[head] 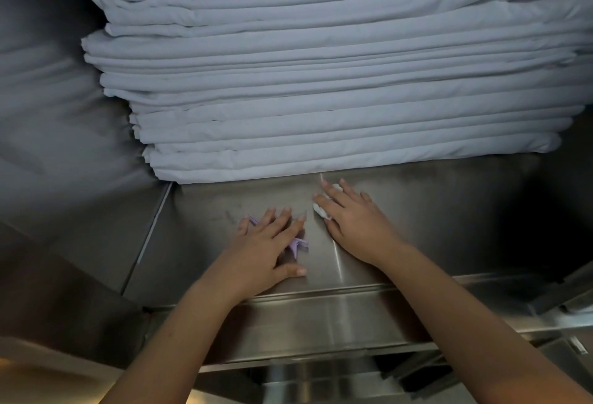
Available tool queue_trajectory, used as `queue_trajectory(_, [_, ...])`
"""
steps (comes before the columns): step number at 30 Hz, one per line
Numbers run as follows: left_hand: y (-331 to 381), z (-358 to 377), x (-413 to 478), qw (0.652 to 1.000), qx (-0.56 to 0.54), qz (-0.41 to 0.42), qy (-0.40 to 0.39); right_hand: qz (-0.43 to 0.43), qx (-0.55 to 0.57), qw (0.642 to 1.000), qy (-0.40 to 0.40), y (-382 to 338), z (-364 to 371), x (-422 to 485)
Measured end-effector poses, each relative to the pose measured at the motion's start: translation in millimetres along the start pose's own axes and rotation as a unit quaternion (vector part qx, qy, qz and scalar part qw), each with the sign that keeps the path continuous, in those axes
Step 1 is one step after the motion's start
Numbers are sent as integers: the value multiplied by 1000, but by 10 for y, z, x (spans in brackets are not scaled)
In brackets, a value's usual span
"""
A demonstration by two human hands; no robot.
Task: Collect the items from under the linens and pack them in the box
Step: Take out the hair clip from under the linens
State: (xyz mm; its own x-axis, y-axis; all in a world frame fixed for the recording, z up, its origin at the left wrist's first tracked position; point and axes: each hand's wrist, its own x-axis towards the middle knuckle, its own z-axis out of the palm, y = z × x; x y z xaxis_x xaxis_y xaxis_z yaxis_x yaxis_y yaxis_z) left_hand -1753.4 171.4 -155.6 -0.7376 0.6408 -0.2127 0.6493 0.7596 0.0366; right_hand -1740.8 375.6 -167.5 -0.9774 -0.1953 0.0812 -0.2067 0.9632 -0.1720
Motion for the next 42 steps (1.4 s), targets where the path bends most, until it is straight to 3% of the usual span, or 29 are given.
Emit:
queue_trajectory(7, [72, -45, 88, 997, 26, -27, 71, 2, -2, 1000, 2, 4, 12, -3])
queue_trajectory(12, [259, -32, 132, 978, 28, 33, 206, 3, 4, 1000, 3, 8, 17, -3])
queue_trajectory(17, [98, 62, 249, 996, -64, -17, 58, 5, 12, 1000, 4, 5, 14, -7])
queue_trajectory(20, [90, 101, 284, 994, -99, -9, 34, 6, 5, 1000, 6, -3, 8, -11])
queue_trajectory(26, [144, 138, 272, 989, -128, 3, 69, 1, -4, 1000, 1, -9, -6, -12])
queue_trajectory(33, [199, 159, 222, 991, -79, 12, 103, 2, 2, 1000, -29, -2, 10, 9])
queue_trajectory(42, [327, 157, 96, 969, -172, 10, 178, 1, 19, 1000, -24, -2, -5, -34])
